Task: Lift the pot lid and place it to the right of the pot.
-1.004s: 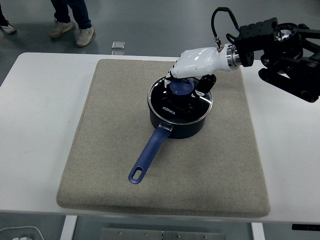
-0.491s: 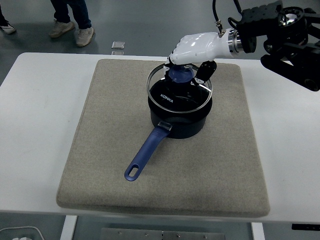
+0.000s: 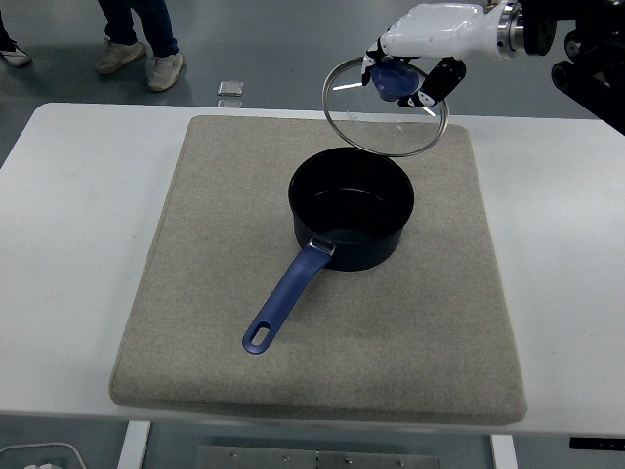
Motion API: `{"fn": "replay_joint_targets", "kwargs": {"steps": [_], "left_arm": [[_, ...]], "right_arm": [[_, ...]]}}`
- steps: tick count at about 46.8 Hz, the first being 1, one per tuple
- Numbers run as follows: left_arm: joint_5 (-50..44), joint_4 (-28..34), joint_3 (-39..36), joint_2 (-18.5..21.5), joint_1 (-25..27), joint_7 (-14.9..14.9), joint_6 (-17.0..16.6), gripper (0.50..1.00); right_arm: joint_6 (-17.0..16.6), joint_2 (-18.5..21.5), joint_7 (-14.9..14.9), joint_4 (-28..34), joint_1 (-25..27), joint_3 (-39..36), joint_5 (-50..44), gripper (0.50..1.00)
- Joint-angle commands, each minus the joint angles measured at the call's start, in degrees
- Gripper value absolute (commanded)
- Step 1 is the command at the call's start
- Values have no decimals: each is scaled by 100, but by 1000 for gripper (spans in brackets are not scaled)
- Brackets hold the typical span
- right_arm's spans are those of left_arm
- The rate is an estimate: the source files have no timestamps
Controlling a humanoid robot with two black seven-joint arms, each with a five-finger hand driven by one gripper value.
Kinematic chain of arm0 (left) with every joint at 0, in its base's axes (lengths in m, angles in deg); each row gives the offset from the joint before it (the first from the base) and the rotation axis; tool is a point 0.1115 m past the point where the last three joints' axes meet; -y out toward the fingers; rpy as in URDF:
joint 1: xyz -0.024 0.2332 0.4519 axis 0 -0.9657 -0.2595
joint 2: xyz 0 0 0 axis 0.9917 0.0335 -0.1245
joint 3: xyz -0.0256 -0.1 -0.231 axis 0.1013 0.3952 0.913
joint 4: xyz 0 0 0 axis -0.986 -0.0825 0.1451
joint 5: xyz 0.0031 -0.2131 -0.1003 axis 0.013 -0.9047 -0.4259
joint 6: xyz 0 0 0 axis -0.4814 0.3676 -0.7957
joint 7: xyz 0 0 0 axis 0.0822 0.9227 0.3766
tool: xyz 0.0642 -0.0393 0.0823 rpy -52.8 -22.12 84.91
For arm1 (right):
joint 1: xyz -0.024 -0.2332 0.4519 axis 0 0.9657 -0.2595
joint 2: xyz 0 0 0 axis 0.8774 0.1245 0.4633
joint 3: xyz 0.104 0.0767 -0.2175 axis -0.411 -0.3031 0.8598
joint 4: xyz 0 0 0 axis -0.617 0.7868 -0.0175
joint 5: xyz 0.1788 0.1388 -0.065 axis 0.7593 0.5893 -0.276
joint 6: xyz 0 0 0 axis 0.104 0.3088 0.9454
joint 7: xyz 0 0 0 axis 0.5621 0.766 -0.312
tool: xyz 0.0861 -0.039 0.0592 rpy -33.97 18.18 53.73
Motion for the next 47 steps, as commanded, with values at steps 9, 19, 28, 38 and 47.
{"fn": "replay_joint_targets", "kwargs": {"steps": [9,19,28,38,47], "left_arm": [[0,0,-4,0,0,0,0,1000],[0,0,-4,0,0,0,0,1000],[0,0,-4,0,0,0,0,1000],[0,0,-4,0,0,0,0,1000],[0,0,-4,0,0,0,0,1000]], "right_arm": [[-7,-10,0,434,135,54,-53,500],[20,-221,0,461,214,668,-106,500],[55,-256,0,461,249,1003,-106,500],[108,-291,0,434,390,1328,-89,500],[187,-291,0,408,548,1407,-53,500]]}}
